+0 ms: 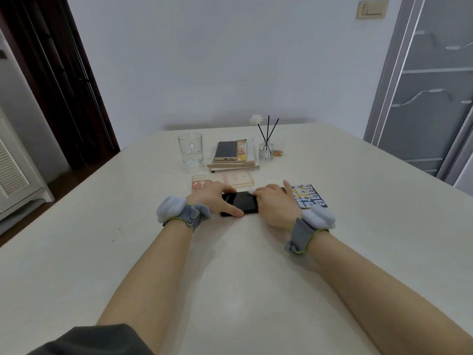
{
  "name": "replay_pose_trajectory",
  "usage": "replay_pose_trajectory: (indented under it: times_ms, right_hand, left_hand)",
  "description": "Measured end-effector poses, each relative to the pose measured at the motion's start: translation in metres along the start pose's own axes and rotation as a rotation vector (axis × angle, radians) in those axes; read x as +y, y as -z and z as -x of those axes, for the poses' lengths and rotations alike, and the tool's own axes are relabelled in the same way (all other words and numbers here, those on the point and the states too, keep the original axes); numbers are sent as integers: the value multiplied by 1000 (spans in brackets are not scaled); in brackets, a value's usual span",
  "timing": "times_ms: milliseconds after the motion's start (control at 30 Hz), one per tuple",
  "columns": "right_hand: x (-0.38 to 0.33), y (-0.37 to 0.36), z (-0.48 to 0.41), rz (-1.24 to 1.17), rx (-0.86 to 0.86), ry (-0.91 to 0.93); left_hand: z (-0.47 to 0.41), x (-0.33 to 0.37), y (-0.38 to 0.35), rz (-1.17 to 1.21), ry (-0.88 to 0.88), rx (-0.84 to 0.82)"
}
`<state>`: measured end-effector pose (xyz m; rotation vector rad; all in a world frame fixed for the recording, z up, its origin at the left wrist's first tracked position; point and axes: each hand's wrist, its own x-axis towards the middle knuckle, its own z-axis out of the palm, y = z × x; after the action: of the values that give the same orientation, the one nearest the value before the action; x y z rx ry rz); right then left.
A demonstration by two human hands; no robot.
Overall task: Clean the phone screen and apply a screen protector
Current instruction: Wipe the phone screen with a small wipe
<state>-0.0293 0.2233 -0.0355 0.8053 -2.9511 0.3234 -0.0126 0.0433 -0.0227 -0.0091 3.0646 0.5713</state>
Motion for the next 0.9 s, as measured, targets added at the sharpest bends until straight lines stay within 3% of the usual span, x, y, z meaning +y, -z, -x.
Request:
replay_pose_trajectory:
  times_ms: [133, 333, 400, 567, 767, 833, 900]
  right_hand:
    - [25, 3, 7, 28, 91, -229]
    - [-4, -7, 12, -54, 11, 18]
    - [-2, -2, 16, -28, 1, 24]
    - [6, 10, 36, 109, 132, -335]
    - [-24, 7, 49, 21, -3, -30]
    - [-16, 10, 49, 82, 11, -92]
    - [-4, 16, 51, 126, 39, -282]
  left_hand:
    - [1, 4, -1, -11, 5, 8]
    - [-1, 4, -3, -32, -7, 21]
    - [-1, 3, -2, -37, -3, 24]
    - [-1, 4, -3, -54, 9, 24]
    - [-2, 3, -3, -44, 20, 11]
    - [-2, 1, -3, -33, 21, 11]
    - [-1, 0, -3, -24, 21, 14]
